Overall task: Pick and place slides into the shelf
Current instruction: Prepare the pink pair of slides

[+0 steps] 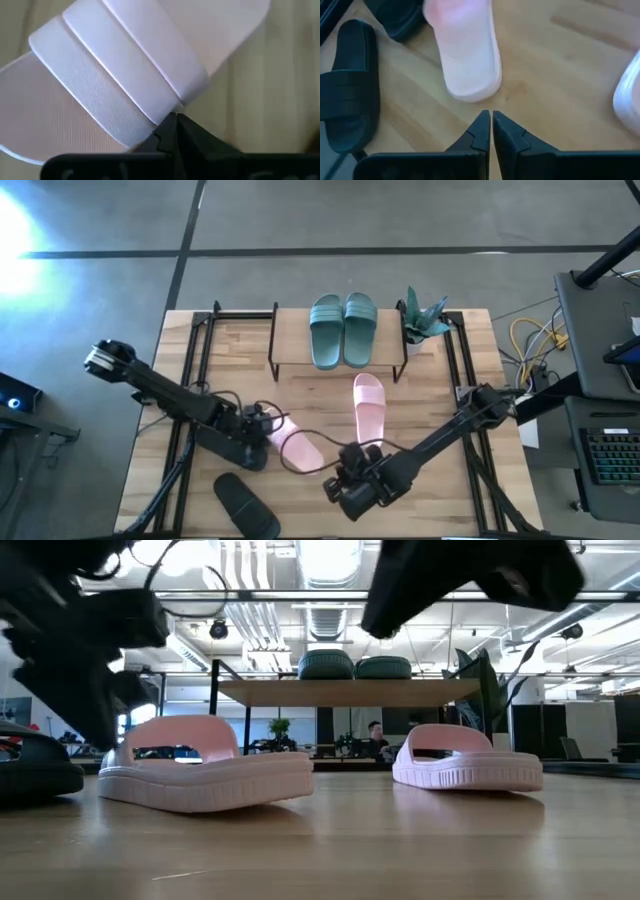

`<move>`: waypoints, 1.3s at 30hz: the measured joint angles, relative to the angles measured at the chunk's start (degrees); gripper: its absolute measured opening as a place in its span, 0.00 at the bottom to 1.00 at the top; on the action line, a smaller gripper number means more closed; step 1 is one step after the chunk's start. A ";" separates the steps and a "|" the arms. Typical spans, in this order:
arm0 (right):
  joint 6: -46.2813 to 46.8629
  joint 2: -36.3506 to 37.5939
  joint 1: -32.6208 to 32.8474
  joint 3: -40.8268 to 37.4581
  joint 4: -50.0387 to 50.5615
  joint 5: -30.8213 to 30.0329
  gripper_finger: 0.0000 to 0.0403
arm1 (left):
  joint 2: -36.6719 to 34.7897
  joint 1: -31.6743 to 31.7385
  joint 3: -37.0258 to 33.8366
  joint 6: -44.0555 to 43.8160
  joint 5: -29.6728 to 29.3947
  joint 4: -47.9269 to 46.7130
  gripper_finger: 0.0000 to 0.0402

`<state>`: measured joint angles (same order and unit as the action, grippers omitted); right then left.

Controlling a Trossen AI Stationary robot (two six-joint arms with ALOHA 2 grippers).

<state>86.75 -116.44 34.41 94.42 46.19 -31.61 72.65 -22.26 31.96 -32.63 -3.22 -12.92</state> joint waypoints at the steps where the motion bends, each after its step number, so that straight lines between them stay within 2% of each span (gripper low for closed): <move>1: -1.19 0.00 -0.24 0.20 0.16 -0.05 0.03 | 1.24 0.16 0.28 -0.06 -0.90 1.57 0.00; 7: -2.92 0.00 -0.80 0.13 0.65 -0.14 0.03 | 8.31 1.53 1.83 0.43 -2.75 5.48 0.00; 14: 1.63 0.00 -0.80 -0.07 4.74 -2.97 0.03 | 14.98 3.13 6.08 3.81 -12.05 8.84 0.00; 21: 1.73 0.00 -0.82 -0.02 5.57 -3.01 0.03 | 23.07 6.66 11.96 7.98 -9.13 18.92 0.00; 26: 1.75 0.04 -0.61 2.02 10.35 -2.72 0.03 | 27.41 7.75 16.00 8.13 -7.69 18.39 0.00; 32: 1.76 0.07 -0.39 4.54 14.78 -2.39 0.03 | 26.79 8.15 17.27 10.93 -7.38 18.54 0.00; 39: 1.76 0.09 -0.21 5.48 15.31 0.18 0.03 | 26.56 12.10 17.45 11.11 -6.46 23.98 0.00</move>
<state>88.51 -116.36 34.20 99.90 61.50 -31.43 99.21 -10.16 49.41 -21.51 -9.68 11.06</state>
